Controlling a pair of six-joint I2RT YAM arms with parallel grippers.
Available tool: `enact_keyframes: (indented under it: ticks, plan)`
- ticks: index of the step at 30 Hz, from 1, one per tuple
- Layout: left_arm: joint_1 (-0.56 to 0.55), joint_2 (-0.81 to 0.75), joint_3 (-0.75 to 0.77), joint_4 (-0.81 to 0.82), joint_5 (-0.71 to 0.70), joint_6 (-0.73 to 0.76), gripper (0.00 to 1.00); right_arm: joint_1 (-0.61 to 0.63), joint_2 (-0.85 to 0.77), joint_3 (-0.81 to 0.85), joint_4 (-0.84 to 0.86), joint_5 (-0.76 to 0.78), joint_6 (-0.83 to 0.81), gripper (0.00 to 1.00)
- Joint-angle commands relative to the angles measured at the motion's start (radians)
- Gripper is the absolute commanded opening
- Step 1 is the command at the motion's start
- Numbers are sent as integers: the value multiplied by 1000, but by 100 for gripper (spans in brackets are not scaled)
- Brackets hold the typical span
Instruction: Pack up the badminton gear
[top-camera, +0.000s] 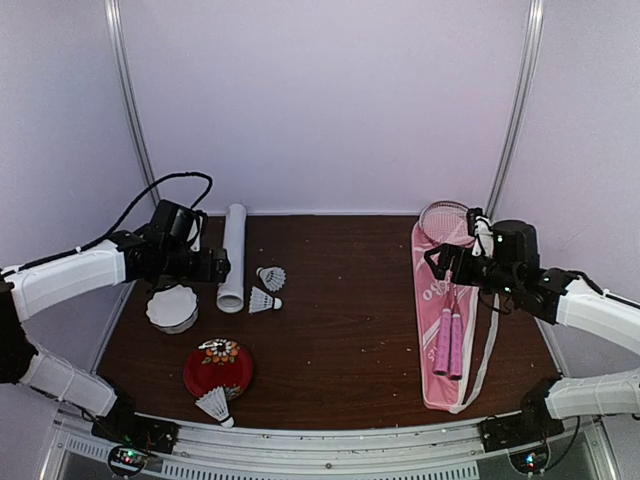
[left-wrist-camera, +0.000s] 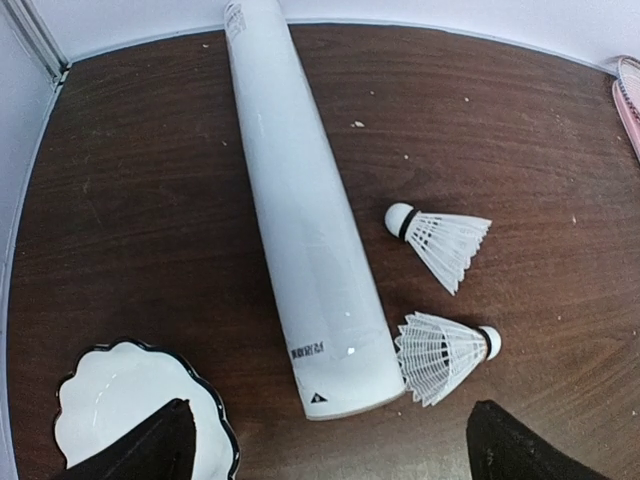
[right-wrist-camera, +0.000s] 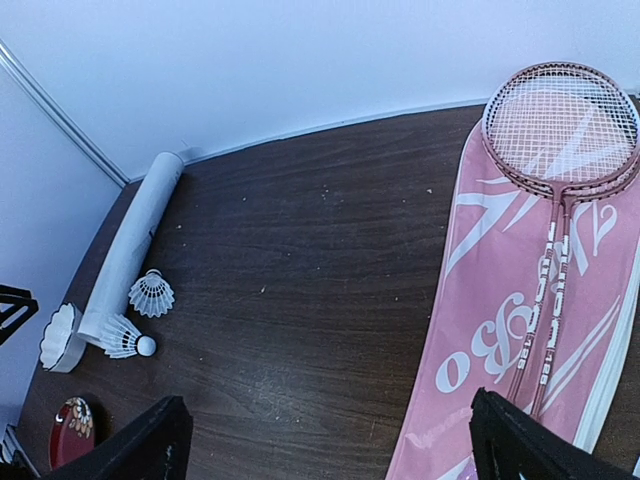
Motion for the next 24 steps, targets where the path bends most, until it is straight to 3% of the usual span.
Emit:
enact_keyframes:
  ticks: [1,8,13,18,24]
  plan:
    - [55,90,102,25,-2,-21,98,7,-29,-15,-1,65,4,100]
    - [161,371,380,-76,39,-50,98,-43,-77,-28,-2,-40,6,100]
    - [172,530,548,-118,65,-83,98,-80,-122,-31,-38,-80,16,100]
    - [172,682,718,-236,5,-155,98,-91,-150,-26,-66,-99,20,100]
    - [166,775,746,-272,-10,-209,93,-94,-161,-23,-77,-104,31,100]
